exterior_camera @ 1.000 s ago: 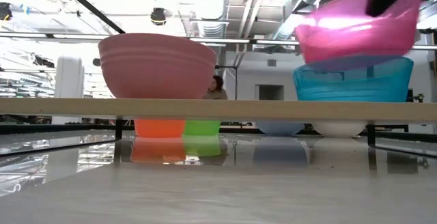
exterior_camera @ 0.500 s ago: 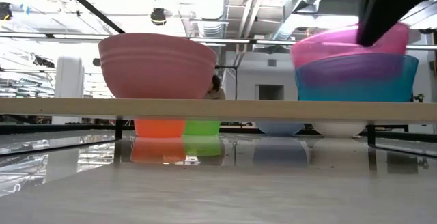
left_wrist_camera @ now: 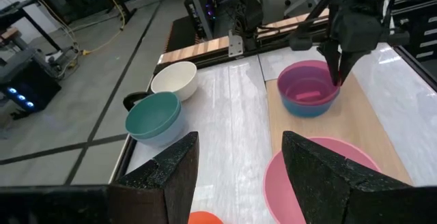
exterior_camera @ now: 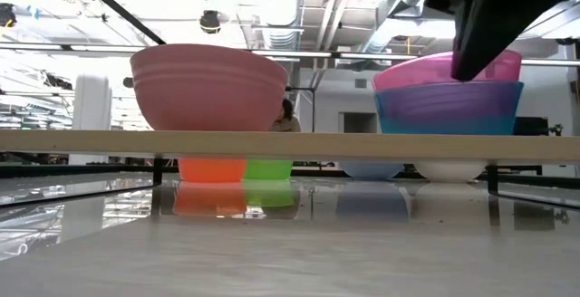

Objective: Place and stack bowls onto a shelf
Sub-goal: Stack the small pink bowl on top of the small blue bowl on the shelf, then stack the big dark green bowl on top of the big pink bowl on the shelf

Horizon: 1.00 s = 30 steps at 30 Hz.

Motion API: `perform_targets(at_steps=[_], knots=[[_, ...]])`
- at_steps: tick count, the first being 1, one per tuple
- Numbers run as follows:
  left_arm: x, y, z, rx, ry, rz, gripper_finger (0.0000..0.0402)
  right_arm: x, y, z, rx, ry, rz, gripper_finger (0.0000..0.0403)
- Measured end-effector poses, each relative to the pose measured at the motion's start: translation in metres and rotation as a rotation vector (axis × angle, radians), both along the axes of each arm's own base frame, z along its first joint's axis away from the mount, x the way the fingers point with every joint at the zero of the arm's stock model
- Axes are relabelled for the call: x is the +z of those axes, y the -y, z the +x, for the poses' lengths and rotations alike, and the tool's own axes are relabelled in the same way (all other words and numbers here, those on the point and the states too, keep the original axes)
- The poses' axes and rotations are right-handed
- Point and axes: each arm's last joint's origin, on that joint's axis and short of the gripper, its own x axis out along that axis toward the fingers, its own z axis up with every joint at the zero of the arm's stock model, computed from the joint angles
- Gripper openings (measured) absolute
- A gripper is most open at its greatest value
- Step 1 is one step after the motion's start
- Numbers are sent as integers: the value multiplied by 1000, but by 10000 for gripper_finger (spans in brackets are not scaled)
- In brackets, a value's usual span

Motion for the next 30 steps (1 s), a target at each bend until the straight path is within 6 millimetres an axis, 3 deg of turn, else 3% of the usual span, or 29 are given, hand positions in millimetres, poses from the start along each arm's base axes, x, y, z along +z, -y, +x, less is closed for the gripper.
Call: perform_targets(at_steps=[7,14,19,24,27,30], knots=[[0,0,0,-7,-3,20,196,2,-1,1,-21,13,21,110],[0,0,0,-6,-3,35,196,23,0,8,-13,42,35,152],[0,-1,0,35,4,20,196,54,6,14,31,51,16,174],[-1,-2,-1,68,-4,11,196,100,24,19,87,72,-49,173],[-3,-3,-1,94,-16,10,196,125,44,22,82,110,-166,170],[-4,-3,-2,118,-22,5,196,147,74,26,-27,151,-301,170]])
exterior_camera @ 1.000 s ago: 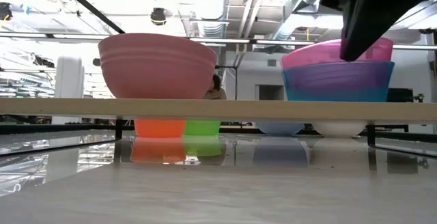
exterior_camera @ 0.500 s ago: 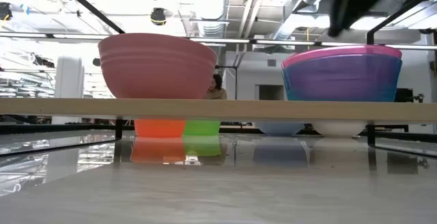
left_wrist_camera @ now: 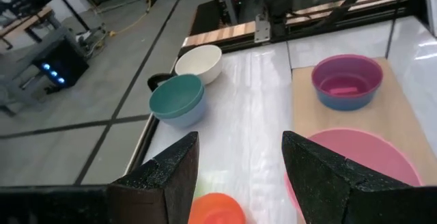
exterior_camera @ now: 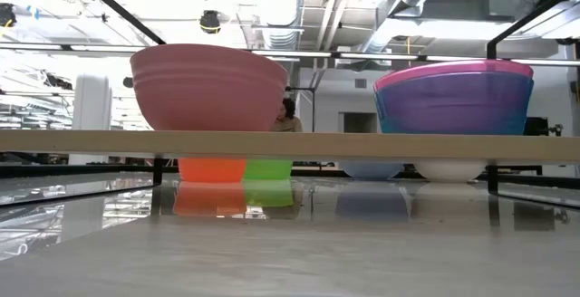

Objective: Place and stack bowls onto a shelf
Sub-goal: Stack the big dark green bowl on top of the big pink bowl on the shelf

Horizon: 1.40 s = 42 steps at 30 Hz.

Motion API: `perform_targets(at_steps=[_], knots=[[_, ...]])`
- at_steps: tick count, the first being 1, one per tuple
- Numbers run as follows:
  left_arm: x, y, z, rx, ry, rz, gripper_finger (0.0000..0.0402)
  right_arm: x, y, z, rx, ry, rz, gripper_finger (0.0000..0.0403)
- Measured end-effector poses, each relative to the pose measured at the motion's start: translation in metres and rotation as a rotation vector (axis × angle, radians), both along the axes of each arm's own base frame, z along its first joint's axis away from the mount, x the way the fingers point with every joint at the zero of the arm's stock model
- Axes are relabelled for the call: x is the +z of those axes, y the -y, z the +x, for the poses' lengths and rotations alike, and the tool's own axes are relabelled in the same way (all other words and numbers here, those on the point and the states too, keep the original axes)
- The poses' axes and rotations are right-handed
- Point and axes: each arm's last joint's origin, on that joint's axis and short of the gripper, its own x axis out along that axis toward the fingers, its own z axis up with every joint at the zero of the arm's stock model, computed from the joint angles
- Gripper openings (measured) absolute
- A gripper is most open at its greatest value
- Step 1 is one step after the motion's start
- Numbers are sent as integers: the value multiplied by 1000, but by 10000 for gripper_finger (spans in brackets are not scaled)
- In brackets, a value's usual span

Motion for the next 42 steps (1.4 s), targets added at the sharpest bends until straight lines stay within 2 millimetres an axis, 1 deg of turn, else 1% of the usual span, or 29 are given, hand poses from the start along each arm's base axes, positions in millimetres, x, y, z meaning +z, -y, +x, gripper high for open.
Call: perform_targets(at_steps=[2,4,7,11,13,15,17,20,22,25,28,31,36,39,42], knots=[[-1,0,0,7,-1,-13,196,10,26,1,-70,-13,-40,173],[-1,0,0,11,2,-24,196,15,54,3,-121,-48,-48,178],[-1,0,0,12,3,-28,196,18,101,4,-143,-119,10,183],[-1,0,0,13,0,-27,196,16,167,-7,-200,-158,130,184],[-2,0,-1,13,-8,-25,196,12,197,-16,-243,-128,201,183],[-3,0,-1,16,-21,-27,196,6,221,-26,-270,-86,243,182],[-4,-1,-2,22,-35,-34,196,-4,241,-35,-297,-32,245,182],[-6,-1,-3,29,-43,-44,196,-26,265,-41,-341,43,242,182],[-6,-1,-3,32,-40,-54,196,-44,275,-43,-355,63,256,182],[-6,-1,-3,34,-39,-56,196,-74,282,-39,-335,58,292,182],[-6,-1,-3,34,-39,-56,196,-106,284,-34,-319,-36,315,182],[-6,-1,-2,35,-39,-56,196,-130,286,-26,-309,-110,333,182],[-6,-1,-3,38,-38,-64,196,-155,291,-15,-277,-182,321,182],[-7,-1,-3,42,-46,-68,197,-161,293,-13,-275,-194,324,180],[-8,-1,-4,43,-57,-64,196,-161,294,-13,-278,-193,323,165]])
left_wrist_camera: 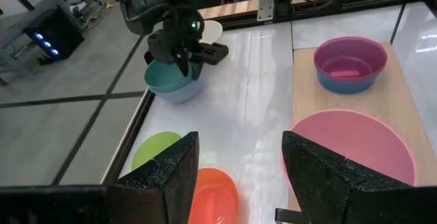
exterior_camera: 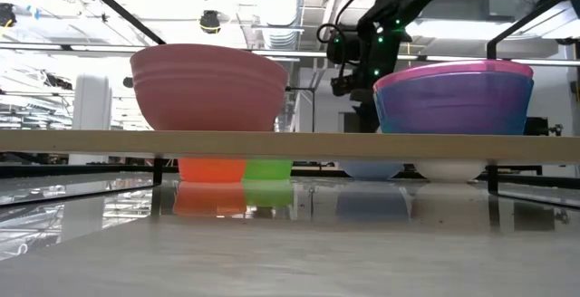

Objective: Place and stack bowls onto a shelf
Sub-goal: Stack the big dark green bowl on top of the big pink bowl on the shelf

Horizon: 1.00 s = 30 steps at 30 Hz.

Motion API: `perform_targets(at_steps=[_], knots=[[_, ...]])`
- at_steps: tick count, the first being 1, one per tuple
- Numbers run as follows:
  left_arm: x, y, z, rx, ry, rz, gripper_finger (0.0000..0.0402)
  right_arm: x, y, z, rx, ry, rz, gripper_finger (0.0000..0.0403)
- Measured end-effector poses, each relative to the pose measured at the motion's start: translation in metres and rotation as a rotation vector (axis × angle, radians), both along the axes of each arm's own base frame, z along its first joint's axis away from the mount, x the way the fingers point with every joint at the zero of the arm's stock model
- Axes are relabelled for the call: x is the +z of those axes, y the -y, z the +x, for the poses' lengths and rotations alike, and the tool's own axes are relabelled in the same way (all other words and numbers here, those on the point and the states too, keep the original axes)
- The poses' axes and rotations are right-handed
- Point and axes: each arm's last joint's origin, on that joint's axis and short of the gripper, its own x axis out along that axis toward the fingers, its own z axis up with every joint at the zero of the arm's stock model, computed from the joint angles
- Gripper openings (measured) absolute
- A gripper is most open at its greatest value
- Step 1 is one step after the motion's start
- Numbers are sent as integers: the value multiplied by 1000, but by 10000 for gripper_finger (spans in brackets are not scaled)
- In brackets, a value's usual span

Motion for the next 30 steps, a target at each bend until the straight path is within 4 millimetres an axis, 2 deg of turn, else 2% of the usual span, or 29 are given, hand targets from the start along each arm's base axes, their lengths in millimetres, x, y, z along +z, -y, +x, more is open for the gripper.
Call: perform_targets(at_steps=[15,18,21,30], knots=[[0,0,0,0,-2,1,196,12,-2,-1,75,19,-33,29],[0,0,0,0,-2,1,197,12,-2,-1,86,15,-35,18],[0,0,0,0,-2,1,196,12,-1,0,86,20,-43,35],[0,0,0,-1,-2,1,197,14,1,4,68,55,-84,169]])
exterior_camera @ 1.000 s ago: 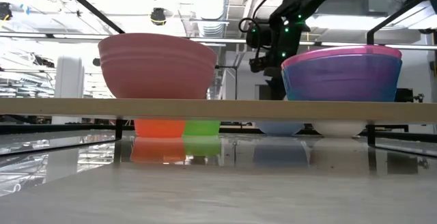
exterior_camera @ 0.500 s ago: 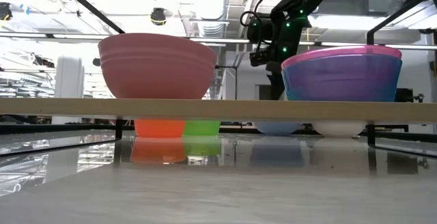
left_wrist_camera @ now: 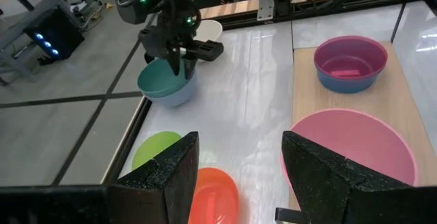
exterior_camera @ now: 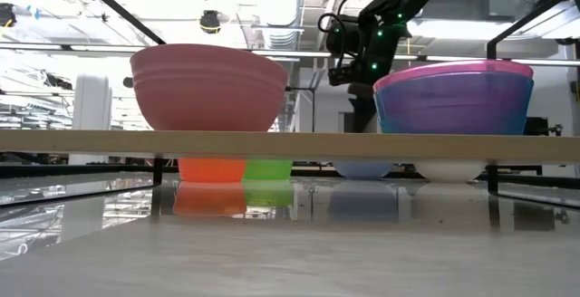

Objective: Place and stack bowls onto a shelf
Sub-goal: Stack the big dark green bowl on top of the big pink bowl on the shelf

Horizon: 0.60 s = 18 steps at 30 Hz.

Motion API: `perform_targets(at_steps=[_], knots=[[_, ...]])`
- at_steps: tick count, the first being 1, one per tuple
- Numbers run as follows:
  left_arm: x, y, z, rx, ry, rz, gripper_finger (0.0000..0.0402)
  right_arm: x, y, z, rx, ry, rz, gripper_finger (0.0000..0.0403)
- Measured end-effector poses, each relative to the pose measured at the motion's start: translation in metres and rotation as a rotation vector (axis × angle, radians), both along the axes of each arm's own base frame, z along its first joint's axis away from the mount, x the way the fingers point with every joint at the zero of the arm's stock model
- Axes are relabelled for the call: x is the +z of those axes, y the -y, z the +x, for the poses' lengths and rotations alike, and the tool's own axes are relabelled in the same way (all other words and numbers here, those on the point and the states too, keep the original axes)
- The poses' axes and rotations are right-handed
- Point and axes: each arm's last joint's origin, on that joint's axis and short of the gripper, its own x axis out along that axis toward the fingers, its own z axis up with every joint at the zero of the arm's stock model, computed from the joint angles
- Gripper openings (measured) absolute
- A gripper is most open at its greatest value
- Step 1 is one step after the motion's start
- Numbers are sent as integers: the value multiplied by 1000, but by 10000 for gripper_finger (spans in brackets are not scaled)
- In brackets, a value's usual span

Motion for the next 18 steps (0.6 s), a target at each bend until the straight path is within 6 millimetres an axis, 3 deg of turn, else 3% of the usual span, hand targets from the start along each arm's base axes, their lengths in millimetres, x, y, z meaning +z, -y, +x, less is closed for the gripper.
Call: perform_targets(at_steps=[4,8,18], knots=[[0,0,0,0,0,0,196,1,1,1,-1,15,-10,194],[0,0,0,0,0,0,196,1,3,1,-6,19,-10,192],[0,0,0,0,0,0,197,-3,7,-1,-8,8,10,102]])
